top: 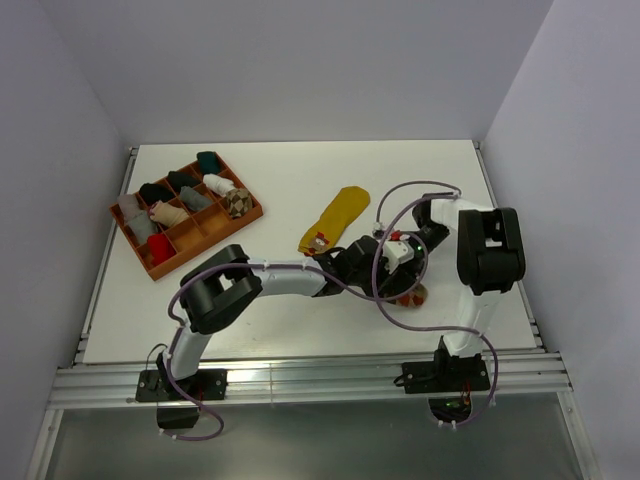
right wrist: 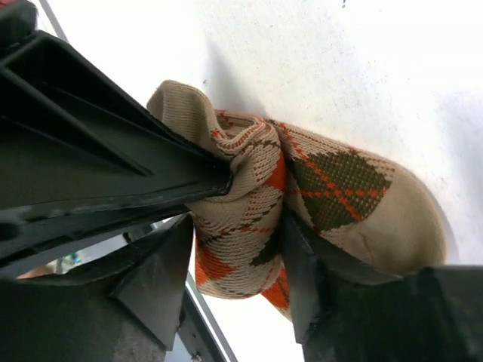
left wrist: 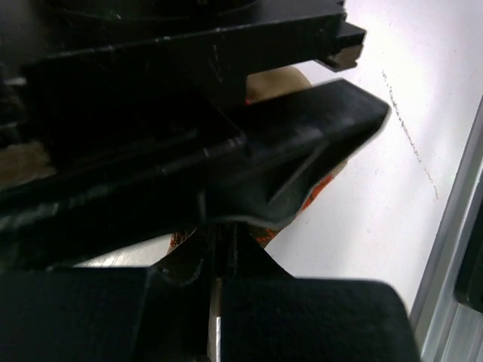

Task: Roll the socks
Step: Roll the sock at the center of the board.

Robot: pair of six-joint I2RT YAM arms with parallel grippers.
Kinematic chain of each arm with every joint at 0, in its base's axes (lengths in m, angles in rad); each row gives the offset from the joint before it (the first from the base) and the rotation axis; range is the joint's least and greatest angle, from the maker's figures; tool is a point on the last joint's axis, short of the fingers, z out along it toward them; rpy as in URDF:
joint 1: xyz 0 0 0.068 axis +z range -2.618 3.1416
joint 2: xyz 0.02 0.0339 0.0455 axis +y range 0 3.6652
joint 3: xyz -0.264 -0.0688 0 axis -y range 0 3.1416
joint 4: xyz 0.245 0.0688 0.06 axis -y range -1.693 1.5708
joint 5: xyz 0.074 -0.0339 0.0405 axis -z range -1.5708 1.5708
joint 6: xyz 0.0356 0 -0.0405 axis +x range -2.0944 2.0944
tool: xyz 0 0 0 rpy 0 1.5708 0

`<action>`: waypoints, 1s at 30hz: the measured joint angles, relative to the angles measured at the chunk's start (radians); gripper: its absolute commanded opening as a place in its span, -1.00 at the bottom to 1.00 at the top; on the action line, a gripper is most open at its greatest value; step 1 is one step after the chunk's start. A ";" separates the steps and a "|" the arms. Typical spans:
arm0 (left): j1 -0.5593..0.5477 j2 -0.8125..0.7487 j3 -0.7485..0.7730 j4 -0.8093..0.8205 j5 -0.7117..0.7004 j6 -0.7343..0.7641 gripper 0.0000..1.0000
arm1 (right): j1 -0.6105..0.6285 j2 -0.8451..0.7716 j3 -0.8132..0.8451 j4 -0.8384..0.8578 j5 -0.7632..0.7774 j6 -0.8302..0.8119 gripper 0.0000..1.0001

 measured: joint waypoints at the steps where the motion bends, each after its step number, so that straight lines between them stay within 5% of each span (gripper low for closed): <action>1: 0.000 0.002 0.006 -0.008 0.001 -0.002 -1.00 | 0.000 -0.018 -0.010 0.013 0.000 0.005 0.25; 23: 0.030 0.031 0.105 -0.178 0.150 0.003 -1.00 | -0.249 -0.523 -0.234 0.315 -0.003 0.059 0.39; 30: 0.039 0.032 0.122 -0.221 0.169 0.000 -0.99 | -0.334 -0.534 -0.225 0.293 -0.068 -0.003 0.35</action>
